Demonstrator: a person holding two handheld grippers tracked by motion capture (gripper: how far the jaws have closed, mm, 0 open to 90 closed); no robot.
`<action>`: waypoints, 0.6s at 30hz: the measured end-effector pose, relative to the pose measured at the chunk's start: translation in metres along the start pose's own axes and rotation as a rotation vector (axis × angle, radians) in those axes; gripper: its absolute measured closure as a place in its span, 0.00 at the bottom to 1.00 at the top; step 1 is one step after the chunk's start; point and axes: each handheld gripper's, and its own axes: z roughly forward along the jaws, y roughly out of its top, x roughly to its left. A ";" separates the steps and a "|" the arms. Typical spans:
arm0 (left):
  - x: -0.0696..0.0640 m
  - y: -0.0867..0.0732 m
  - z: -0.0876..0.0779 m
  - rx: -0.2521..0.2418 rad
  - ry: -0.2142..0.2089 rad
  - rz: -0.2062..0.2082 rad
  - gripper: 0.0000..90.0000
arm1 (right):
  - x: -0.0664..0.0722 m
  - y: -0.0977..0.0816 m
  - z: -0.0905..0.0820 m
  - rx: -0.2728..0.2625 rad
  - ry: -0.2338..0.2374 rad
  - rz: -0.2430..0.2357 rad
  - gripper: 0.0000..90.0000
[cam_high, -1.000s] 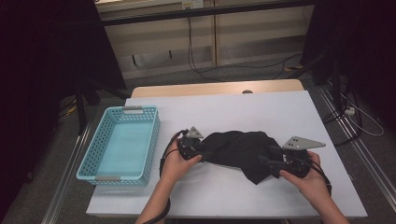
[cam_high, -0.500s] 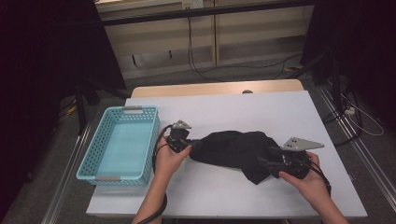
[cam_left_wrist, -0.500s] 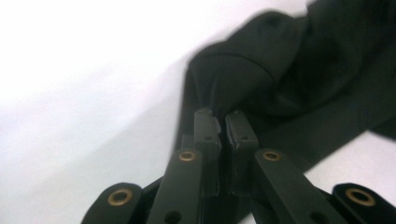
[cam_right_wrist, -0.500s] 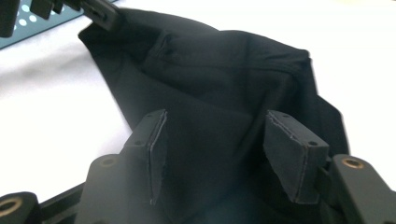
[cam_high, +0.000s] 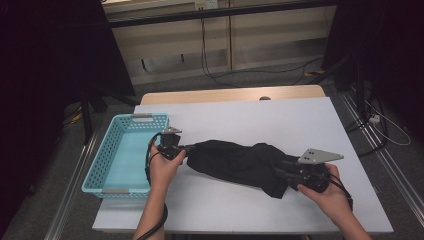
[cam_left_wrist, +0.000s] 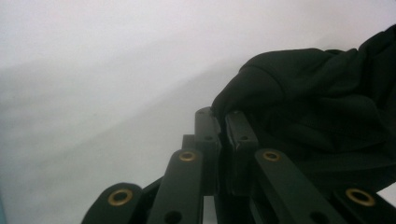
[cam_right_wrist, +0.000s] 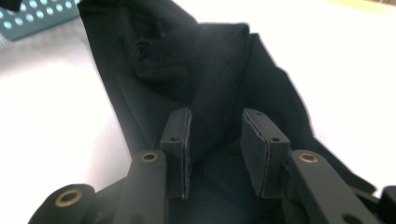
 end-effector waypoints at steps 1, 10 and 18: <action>-0.001 0.000 0.001 -0.003 0.000 -0.002 0.95 | 0.001 -0.001 0.003 0.010 0.006 -0.001 0.70; -0.005 0.000 0.001 0.007 -0.011 0.022 0.95 | 0.007 -0.007 0.020 0.078 0.046 -0.013 0.87; -0.009 0.003 0.002 -0.001 -0.030 0.032 0.95 | 0.000 -0.001 0.009 0.034 0.055 0.018 0.95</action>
